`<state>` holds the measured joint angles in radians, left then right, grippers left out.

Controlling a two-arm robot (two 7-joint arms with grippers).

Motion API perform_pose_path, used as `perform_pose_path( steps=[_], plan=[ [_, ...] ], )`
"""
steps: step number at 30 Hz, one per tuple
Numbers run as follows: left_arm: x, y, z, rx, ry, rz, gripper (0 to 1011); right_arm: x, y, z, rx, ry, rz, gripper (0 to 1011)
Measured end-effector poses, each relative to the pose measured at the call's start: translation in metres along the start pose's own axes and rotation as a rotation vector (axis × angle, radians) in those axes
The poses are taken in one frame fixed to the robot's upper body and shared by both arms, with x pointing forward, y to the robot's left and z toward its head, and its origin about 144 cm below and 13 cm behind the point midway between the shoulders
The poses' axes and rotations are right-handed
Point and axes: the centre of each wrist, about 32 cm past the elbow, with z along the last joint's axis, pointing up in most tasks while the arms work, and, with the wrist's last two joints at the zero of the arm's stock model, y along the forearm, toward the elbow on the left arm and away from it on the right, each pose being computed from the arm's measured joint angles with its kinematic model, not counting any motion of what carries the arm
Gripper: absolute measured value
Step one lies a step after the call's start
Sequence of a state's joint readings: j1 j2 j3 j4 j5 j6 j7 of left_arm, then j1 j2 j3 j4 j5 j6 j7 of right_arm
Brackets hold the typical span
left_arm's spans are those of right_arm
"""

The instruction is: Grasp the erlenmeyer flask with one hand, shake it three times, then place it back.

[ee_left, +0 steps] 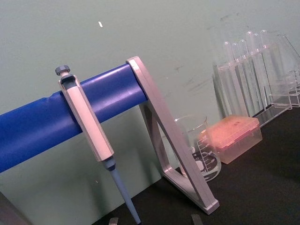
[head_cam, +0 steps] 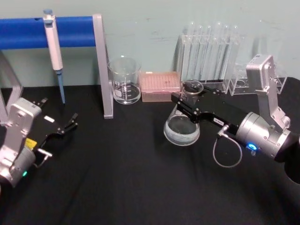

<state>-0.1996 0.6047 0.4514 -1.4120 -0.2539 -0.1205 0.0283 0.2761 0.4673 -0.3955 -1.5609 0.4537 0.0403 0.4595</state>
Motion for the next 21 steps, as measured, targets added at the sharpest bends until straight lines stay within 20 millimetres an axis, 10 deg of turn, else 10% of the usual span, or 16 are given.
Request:
perform_pose_path(
  steps=[21],
  plan=[
    [0.0, 0.0, 0.0, 0.0, 0.0, 0.0, 1001, 0.0019, 0.0005, -0.0052, -0.01, -0.01, 0.01, 453]
  ],
)
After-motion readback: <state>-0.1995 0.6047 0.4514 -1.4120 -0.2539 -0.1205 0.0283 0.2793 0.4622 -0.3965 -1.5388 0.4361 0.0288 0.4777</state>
